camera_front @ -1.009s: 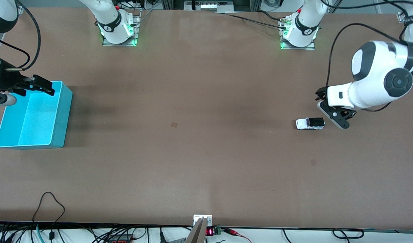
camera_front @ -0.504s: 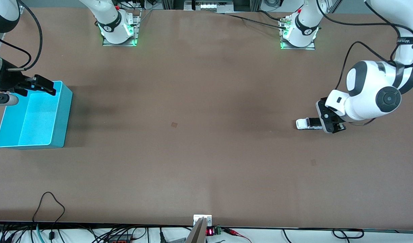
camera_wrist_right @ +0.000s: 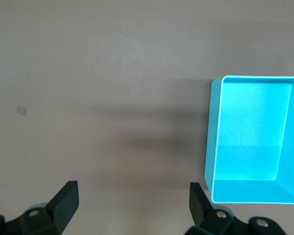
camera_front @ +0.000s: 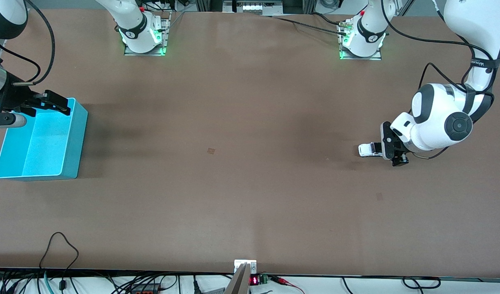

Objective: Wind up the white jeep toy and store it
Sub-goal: 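Close the left gripper on the jeep and press it onto the table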

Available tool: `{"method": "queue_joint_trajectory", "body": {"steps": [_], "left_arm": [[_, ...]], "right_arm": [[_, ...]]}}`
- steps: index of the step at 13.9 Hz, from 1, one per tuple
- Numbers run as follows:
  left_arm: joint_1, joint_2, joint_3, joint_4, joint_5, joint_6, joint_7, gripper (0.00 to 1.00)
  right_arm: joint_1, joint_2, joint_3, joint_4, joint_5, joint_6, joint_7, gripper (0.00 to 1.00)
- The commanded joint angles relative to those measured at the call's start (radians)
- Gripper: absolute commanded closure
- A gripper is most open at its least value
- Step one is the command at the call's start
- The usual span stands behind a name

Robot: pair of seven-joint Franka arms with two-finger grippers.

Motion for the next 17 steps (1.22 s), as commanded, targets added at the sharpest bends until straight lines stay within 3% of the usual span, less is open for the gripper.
{"method": "queue_joint_trajectory", "body": {"steps": [1,17], "left_arm": [[0.018,0.029,-0.009,-0.013,0.017,0.038,0.026,0.00],[0.051,0.076,-0.009,-0.076,0.019,0.133,0.026,0.00]], "right_arm": [[-0.001,-0.001,0.001,0.007,0.015,-0.014,-0.008,0.00],[-0.004,-0.002,-0.001,0.002,0.017,-0.014,-0.008,0.00]]}}
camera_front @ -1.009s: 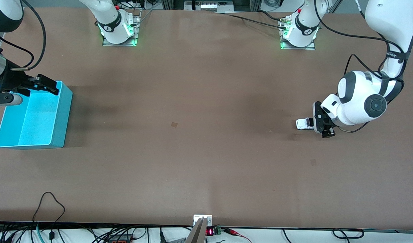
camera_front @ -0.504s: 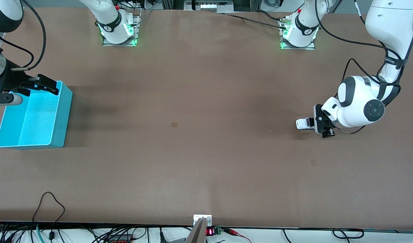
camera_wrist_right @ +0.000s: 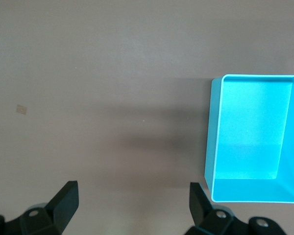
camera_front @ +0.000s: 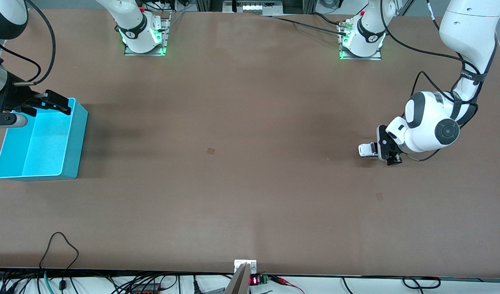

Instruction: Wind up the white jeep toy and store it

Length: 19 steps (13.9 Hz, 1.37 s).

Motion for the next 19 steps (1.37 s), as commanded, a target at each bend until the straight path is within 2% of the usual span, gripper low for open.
{"method": "queue_joint_trajectory", "body": {"steps": [1,5,14,15,16,17,18,19], "left_arm": [[0.011,-0.008,-0.009,-0.011,0.018,0.014,0.015,0.00],[0.011,-0.009,-0.009,-0.054,0.018,0.111,0.060,0.00],[0.009,-0.018,-0.011,-0.103,0.017,0.175,0.064,0.00],[0.009,-0.020,-0.009,-0.103,0.018,0.175,0.065,0.04],[0.009,-0.025,-0.011,-0.103,0.018,0.174,0.065,0.14],[0.009,-0.026,-0.011,-0.103,0.018,0.175,0.065,0.31],[0.009,-0.029,-0.009,-0.103,0.017,0.174,0.065,0.52],[0.009,-0.032,-0.011,-0.103,0.017,0.174,0.065,0.61]], "right_arm": [[-0.003,-0.003,0.000,0.002,0.017,-0.011,-0.008,0.00],[-0.003,-0.003,0.000,0.002,0.017,-0.011,-0.008,0.00],[-0.002,-0.003,0.000,0.002,0.017,-0.011,-0.008,0.00],[-0.003,-0.003,0.000,0.002,0.017,-0.011,-0.008,0.00],[-0.003,-0.003,0.000,0.002,0.017,-0.011,-0.008,0.00],[-0.003,-0.003,0.000,0.002,0.017,-0.011,-0.008,0.00],[-0.003,-0.003,0.000,0.002,0.017,-0.011,-0.006,0.00],[-0.003,-0.003,0.000,0.002,0.017,-0.011,-0.008,0.00]]}}
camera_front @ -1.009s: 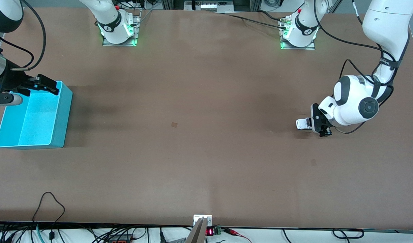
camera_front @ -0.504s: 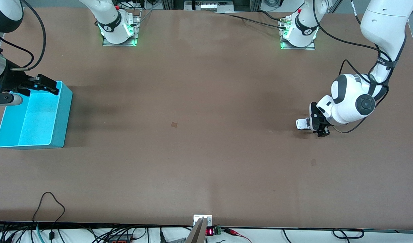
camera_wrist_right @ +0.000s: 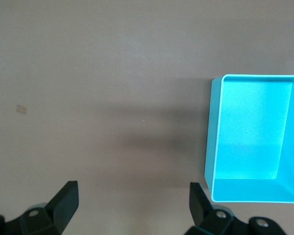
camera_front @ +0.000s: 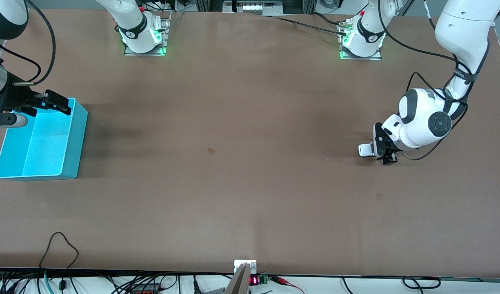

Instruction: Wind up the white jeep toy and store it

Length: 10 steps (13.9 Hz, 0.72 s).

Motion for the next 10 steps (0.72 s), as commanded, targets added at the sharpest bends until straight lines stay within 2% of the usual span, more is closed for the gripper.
{"method": "queue_joint_trajectory", "body": {"steps": [1,2,4,10], "left_arm": [[0.009,-0.034,-0.007,-0.020,0.016,0.006,0.016,0.67],[0.011,-0.043,-0.007,-0.020,0.016,0.006,0.016,0.72],[0.009,-0.049,-0.007,-0.021,0.016,0.004,0.016,0.77],[0.009,-0.049,-0.008,-0.041,0.018,0.004,0.018,0.79]], "right_arm": [[-0.003,-0.003,0.000,0.002,0.017,-0.011,-0.008,0.00],[-0.003,-0.003,0.000,0.002,0.017,-0.011,-0.008,0.00],[-0.003,-0.003,0.000,0.002,0.017,-0.011,-0.008,0.00],[-0.003,-0.003,0.000,0.002,0.017,-0.011,-0.008,0.00]]}}
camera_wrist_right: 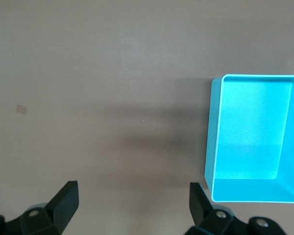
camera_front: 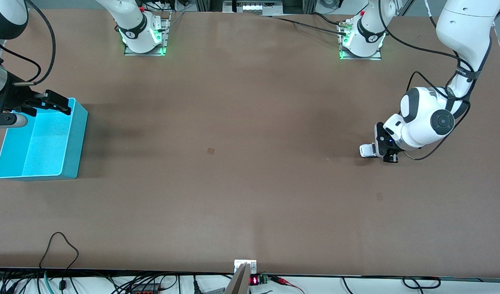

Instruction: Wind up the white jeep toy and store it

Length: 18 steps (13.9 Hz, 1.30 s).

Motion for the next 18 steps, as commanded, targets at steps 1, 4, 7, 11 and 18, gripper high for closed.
{"method": "queue_joint_trajectory", "body": {"steps": [1,4,7,11,18], "left_arm": [[0.009,-0.031,-0.008,-0.042,0.018,0.001,0.015,0.79],[0.009,-0.030,-0.008,-0.045,0.018,0.001,0.013,0.79],[0.009,-0.025,-0.008,-0.045,0.018,0.001,0.013,0.81],[0.019,-0.019,-0.008,-0.044,0.018,0.001,0.015,0.83],[0.031,0.009,-0.006,-0.039,0.016,-0.001,0.053,0.85]], "right_arm": [[-0.003,-0.003,0.000,0.002,0.017,-0.011,-0.006,0.00],[-0.003,-0.002,0.000,0.001,0.017,-0.011,-0.006,0.00],[-0.002,-0.002,0.000,0.002,0.017,-0.011,-0.006,0.00],[0.000,-0.003,0.000,0.001,0.017,-0.011,-0.006,0.00],[0.001,-0.003,0.000,0.001,0.015,-0.011,-0.006,0.00]]}}
